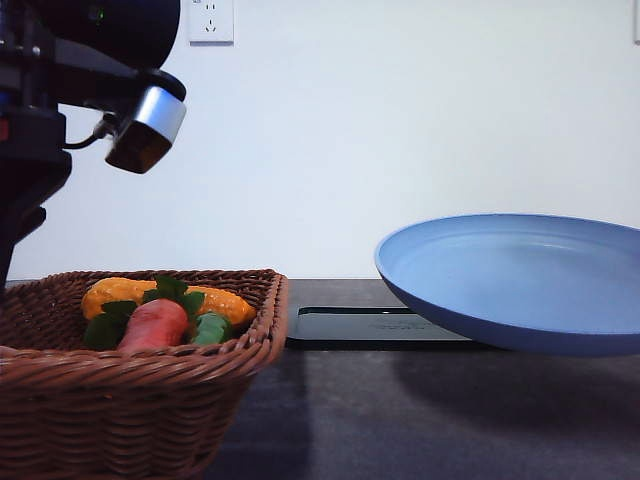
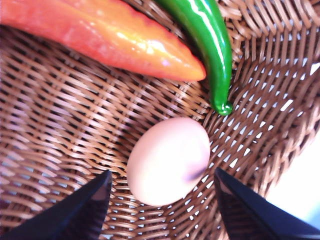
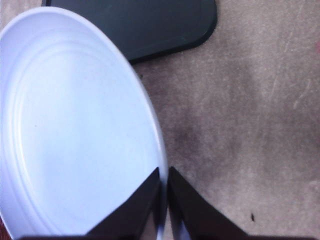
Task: Transfer egg from basket to plate and serve
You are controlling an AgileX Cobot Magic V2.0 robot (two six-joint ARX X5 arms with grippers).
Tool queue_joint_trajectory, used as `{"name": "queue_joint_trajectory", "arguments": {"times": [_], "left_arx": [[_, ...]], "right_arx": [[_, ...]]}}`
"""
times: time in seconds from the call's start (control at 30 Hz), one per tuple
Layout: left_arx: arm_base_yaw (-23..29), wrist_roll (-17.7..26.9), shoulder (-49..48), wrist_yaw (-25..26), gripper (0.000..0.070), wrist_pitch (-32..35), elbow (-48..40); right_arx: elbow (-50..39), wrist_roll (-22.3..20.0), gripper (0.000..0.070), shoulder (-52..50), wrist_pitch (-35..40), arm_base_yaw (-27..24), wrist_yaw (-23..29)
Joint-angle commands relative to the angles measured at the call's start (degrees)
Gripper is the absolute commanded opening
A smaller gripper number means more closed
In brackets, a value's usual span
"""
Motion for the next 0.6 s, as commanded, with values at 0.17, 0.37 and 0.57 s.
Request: {"name": "queue_joint_trajectory", "arguments": {"times": [0.17, 0.37, 0.57], "left_arx": [[-0.4, 1.3, 2.7, -0.3, 0.0414, 1.7, 1.1], [-0.4, 1.3, 4.5, -0.3, 0.0414, 1.6, 1.1], [-0.4, 1.3, 6.8, -1.3, 0.0413, 1.1, 1.1]], "right_arx": [[0.3, -0.9, 0.0000, 0.2, 0.6, -0.1, -0.2], [0.3, -0.9, 0.0000, 0.2, 0.6, -0.1, -0.3], [0.3, -0.9, 0.0000, 0.2, 0.6, -0.1, -0.3]]}}
